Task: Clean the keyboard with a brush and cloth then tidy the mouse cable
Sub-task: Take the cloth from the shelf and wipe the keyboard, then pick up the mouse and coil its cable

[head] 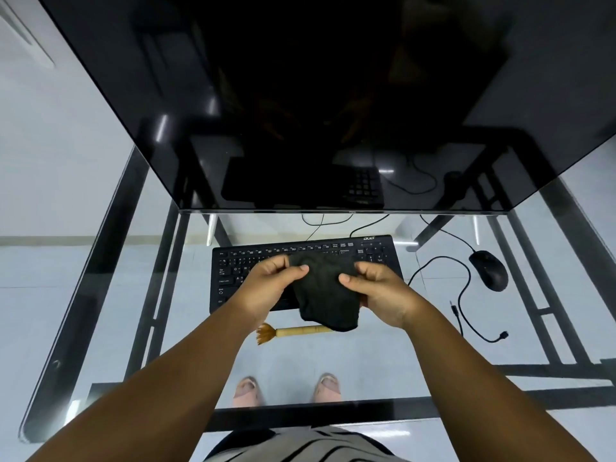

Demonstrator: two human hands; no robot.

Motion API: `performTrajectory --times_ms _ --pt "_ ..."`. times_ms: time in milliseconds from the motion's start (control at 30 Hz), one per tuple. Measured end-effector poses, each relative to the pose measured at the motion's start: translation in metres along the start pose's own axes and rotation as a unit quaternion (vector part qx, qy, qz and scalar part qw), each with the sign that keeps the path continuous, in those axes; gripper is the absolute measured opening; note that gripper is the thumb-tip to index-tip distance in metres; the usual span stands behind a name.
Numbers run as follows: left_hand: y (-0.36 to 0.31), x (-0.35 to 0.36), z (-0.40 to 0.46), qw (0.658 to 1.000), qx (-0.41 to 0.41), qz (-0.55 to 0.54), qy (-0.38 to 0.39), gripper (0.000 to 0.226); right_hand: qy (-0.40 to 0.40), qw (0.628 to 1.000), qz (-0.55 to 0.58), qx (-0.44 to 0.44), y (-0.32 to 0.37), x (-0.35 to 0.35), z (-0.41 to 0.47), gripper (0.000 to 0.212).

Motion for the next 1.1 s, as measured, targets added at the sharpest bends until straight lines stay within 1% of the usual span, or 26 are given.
performTrajectory --times_ms 67,133,267,333,400,433,500,533,600,667,700,767,833,867,933,1000,1067,1100 --pt "-0.001 -0.002 -0.006 0.999 -0.013 -0.047 0.012 0.021 0.012 0.997 -0.073 0.000 0.000 0.009 -0.002 0.027" --pt "0.003 -0.009 -0.012 0.997 -0.026 -0.068 0.029 0.014 0.019 0.995 -0.100 0.005 -0.005 0.020 -0.002 0.025" --pt "0.022 -0.033 -0.022 0.996 -0.076 -0.045 0.024 0.021 0.025 0.992 -0.122 0.035 -0.017 0.041 -0.004 0.014" --pt "0.033 -0.047 -0.029 0.994 -0.102 -0.040 0.008 0.018 0.019 0.986 -0.160 0.043 -0.028 0.047 -0.001 0.014" --pt "0.042 -0.058 -0.035 0.990 -0.126 -0.051 -0.019 0.016 -0.016 0.980 -0.196 0.033 -0.041 0.048 0.003 0.010" --pt "0.046 -0.065 -0.038 0.988 -0.143 -0.056 -0.035 0.017 -0.041 0.974 -0.224 0.012 -0.049 0.049 0.005 0.006" --pt "0.055 -0.078 -0.042 0.981 -0.173 -0.071 -0.052 0.018 -0.080 0.942 -0.318 -0.068 -0.060 0.052 0.007 0.010" --pt "0.059 -0.083 -0.044 0.977 -0.190 -0.085 -0.050 0.020 -0.078 0.921 -0.365 -0.114 -0.064 0.054 0.006 0.014" --pt "0.065 -0.092 -0.048 0.974 -0.206 -0.088 -0.042 0.035 -0.037 0.877 -0.443 -0.183 -0.069 0.063 0.005 0.024" --pt "0.068 -0.098 -0.052 0.980 -0.185 -0.064 -0.027 0.051 0.007 0.832 -0.513 -0.211 -0.074 0.071 0.005 0.036" --pt "0.069 -0.101 -0.054 0.983 -0.176 -0.053 -0.024 0.056 0.013 0.812 -0.541 -0.216 -0.075 0.075 0.005 0.039" --pt "0.072 -0.107 -0.055 0.985 -0.166 -0.046 -0.024 0.058 0.001 0.786 -0.574 -0.228 -0.075 0.079 0.004 0.033" --pt "0.076 -0.112 -0.055 0.984 -0.164 -0.068 -0.010 0.057 -0.012 0.773 -0.592 -0.228 -0.075 0.078 0.002 0.021" --pt "0.076 -0.112 -0.055 0.983 -0.163 -0.080 -0.004 0.056 -0.018 0.773 -0.596 -0.217 -0.075 0.076 -0.001 0.018" --pt "0.076 -0.111 -0.056 0.982 -0.163 -0.092 -0.003 0.054 -0.045 0.790 -0.584 -0.183 -0.077 0.067 -0.007 0.014" --pt "0.078 -0.105 -0.057 0.980 -0.169 -0.109 0.003 0.056 -0.097 0.832 -0.528 -0.140 -0.081 0.058 -0.016 0.011" --pt "0.083 -0.098 -0.058 0.975 -0.180 -0.132 0.014 0.058 -0.143 0.887 -0.430 -0.084 -0.086 0.054 -0.023 0.015" --pt "0.085 -0.093 -0.059 0.973 -0.186 -0.138 0.014 0.056 -0.155 0.909 -0.382 -0.053 -0.088 0.054 -0.025 0.018"
Point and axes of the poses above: each hand's wrist, its own z-axis towards the middle knuckle, its own x-axis out of the palm, y = z × x, the point moved 1 cm from there along z, towards the middle knuckle, and after that the axes turned 10 degrees about -y, right-handed, at the moved point
